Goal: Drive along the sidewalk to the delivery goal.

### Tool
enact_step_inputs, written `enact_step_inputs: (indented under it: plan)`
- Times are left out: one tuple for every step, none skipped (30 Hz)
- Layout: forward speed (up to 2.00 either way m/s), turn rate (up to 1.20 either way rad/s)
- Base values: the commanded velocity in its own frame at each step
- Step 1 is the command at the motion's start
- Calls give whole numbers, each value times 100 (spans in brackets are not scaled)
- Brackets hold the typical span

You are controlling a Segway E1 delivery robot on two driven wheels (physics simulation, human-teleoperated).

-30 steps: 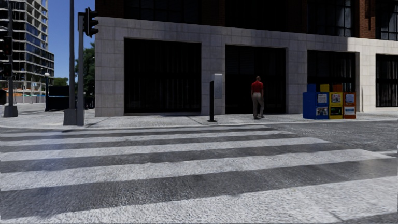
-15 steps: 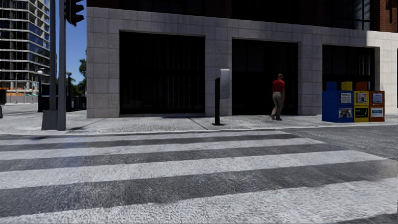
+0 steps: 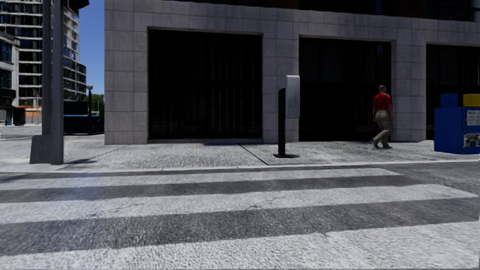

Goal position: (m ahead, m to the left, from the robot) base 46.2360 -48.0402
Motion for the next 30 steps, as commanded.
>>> enact_step_inputs:
  plan:
    - [200, 27]
    - [200, 27]
    - [200, 27]
    - [200, 27]
    - [200, 18]
    - [200, 0]
    - [200, 0]
    - [200, 0]
    - [200, 0]
    - [200, 0]
    - [200, 0]
    - [200, 0]
    - [200, 0]
    - [200, 0]
    - [200, 0]
    - [200, 0]
    - [200, 0]
    - [200, 0]
    - [200, 0]
    - [200, 0]
    - [200, 0]
    - [200, 0]
    - [200, 0]
    - [200, 0]
    - [200, 0]
    - [200, 0]
    - [200, 0]
    - [200, 0]
    - [200, 0]
    - [200, 0]
